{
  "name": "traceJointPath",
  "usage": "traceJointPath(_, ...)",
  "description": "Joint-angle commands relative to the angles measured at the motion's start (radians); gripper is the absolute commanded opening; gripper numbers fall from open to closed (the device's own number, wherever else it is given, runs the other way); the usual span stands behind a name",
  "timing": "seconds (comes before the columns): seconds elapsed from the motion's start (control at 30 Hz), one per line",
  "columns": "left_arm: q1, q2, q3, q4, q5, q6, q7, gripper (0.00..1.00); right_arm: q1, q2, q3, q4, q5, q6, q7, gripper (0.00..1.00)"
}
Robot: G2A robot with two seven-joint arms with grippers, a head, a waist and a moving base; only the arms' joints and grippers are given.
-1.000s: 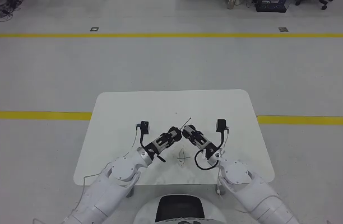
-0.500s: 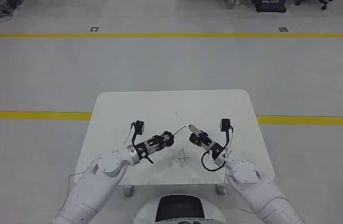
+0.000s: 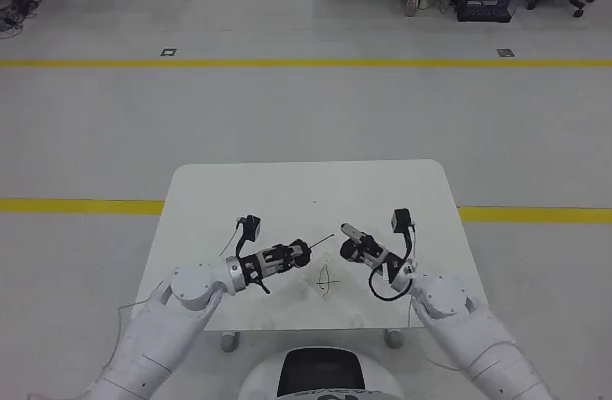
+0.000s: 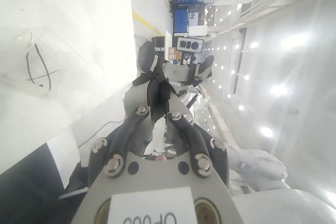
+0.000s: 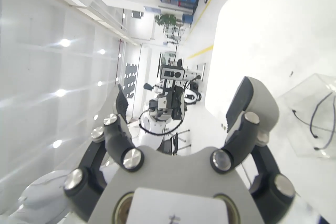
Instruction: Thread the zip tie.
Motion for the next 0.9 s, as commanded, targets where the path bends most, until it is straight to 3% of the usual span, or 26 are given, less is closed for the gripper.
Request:
traceJointPath(0.0,-0.005,0.009,-0.016,0.008,-0.010,0.009,-0.089,0.00,0.033,0.006,0.014,0.060,0.039,0.001,0.175,1.00)
traceJointPath(0.1,-0.007,0.019,-0.037,0.025,-0.040,0.016,-0.170,0.00,0.072,0.011,0.018,0.126,0.056,-0.009,0.316,1.00)
traceJointPath(0.3,-0.021,0.028,-0.030,0.045,-0.038,0.024,-0.230,0.00,0.138,0.005,-0.015,0.208,0.068,-0.032,0.452,1.00)
traceJointPath(0.6,-0.026,0.028,-0.021,0.048,-0.009,0.015,-0.188,0.00,0.137,0.005,-0.015,0.206,0.072,-0.033,0.449,1.00)
traceJointPath(0.63,-0.028,0.027,-0.012,0.052,-0.006,0.021,-0.180,0.00,0.134,0.003,-0.018,0.211,0.109,-0.025,0.468,1.00)
traceJointPath(0.77,-0.052,0.026,0.022,0.079,-0.054,0.026,-0.264,0.00,0.186,-0.005,-0.027,0.316,0.247,-0.070,0.676,1.00)
traceJointPath(0.87,-0.066,0.025,0.033,0.098,-0.066,0.008,-0.274,0.00,0.224,-0.016,-0.037,0.378,0.270,-0.070,0.739,1.00)
